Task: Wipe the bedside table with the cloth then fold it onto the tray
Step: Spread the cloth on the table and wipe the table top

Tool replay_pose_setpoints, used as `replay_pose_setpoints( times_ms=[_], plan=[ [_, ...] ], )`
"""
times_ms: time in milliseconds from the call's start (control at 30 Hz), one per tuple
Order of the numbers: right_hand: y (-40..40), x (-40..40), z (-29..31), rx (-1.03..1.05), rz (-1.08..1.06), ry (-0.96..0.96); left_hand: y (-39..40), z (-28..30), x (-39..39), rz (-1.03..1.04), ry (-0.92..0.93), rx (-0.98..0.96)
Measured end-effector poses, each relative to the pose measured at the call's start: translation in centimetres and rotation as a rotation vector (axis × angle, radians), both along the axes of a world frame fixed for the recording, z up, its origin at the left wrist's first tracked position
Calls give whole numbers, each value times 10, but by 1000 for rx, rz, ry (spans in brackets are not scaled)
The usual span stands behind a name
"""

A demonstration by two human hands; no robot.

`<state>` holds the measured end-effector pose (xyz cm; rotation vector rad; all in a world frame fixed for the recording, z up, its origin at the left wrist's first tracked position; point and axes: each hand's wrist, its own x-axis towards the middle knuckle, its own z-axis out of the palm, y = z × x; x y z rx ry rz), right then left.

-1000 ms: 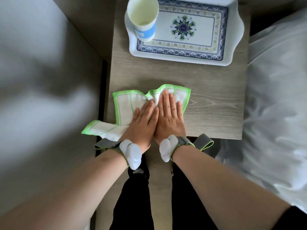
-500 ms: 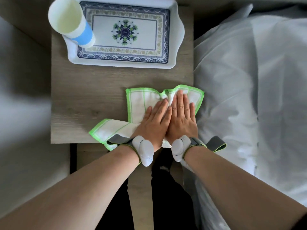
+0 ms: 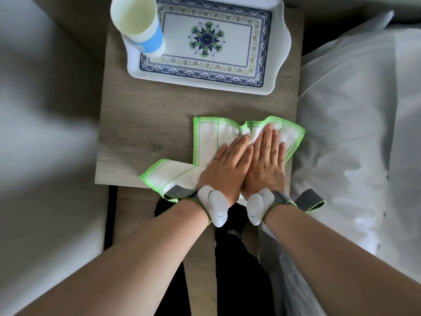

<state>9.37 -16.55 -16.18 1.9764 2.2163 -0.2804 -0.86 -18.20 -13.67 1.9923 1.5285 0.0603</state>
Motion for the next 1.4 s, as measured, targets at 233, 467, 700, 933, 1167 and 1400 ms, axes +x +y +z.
replay_pose_setpoints(
  times_ms=[233,467,700,933,1167,1400],
  plan=[
    [-9,-77,-3,-41,84,2,-17,-3,-77,76,30,0],
    [-11,-167,-2,-63,192,30,-33,-9,-162,218,55,29],
    [-7,-232,1,-92,308,49,-34,-12,-217,395,58,-33],
    [8,-254,6,-115,408,42,-20,-10,-237,466,-21,-28],
    [30,-277,6,-105,527,62,-9,-5,-259,522,-80,-153],
    [33,-278,7,-108,571,64,-7,-2,-261,567,-80,-216]
  ],
)
